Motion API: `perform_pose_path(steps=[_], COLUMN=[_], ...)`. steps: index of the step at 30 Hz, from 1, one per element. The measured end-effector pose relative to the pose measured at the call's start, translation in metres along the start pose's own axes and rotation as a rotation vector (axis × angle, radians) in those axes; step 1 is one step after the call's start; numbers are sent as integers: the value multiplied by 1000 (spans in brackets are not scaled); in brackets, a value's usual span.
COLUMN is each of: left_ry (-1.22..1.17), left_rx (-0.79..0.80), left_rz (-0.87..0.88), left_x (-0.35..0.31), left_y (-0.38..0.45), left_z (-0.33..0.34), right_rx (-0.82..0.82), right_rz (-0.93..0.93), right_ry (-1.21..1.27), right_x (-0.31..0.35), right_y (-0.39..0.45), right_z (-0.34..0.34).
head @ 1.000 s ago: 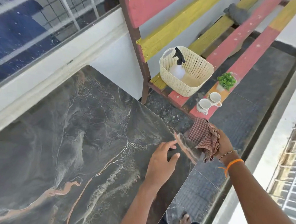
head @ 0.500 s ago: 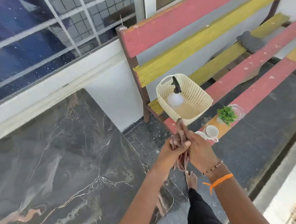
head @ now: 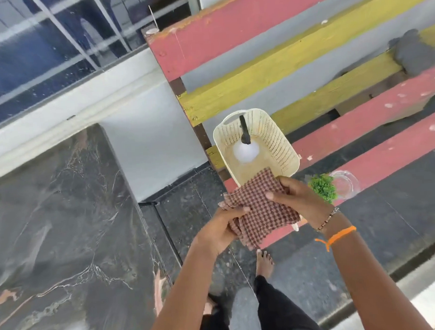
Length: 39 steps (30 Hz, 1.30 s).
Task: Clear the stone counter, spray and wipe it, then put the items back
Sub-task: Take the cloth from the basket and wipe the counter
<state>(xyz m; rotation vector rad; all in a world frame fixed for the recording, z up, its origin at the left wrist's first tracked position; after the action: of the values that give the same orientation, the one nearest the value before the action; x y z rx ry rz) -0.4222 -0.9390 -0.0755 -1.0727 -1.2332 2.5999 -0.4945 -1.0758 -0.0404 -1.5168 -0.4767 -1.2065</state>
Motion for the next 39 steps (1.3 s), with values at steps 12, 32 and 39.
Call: perform_pose_path(steps=[12,32,39], left_ry=[-88,255,298], left_rx=[-271,-514,-537], left_rz=[-256,-76,-266], left_x=[32,-29,-11], left_y=[50,190,214], left_z=[-5,-24,-24], right_rx=[-68,-150,-131], right_rz=[-44,240,351], right_ry=[23,-337,-454], right_x=[32,-64,-98], right_y=[30,194,215], right_z=[-18,-89,-95])
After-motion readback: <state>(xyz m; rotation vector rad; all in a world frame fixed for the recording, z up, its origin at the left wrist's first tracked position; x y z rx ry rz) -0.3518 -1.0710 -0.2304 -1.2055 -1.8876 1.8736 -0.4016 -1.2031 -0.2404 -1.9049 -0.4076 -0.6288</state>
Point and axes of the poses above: each hand's wrist, its own y-axis towards the middle knuckle, its own z-axis out of the palm, x = y × z, the point moved 6 cm from there along y, towards the middle knuckle, and after that the axes turned 4 degrees about y, right-handed, at the moved point
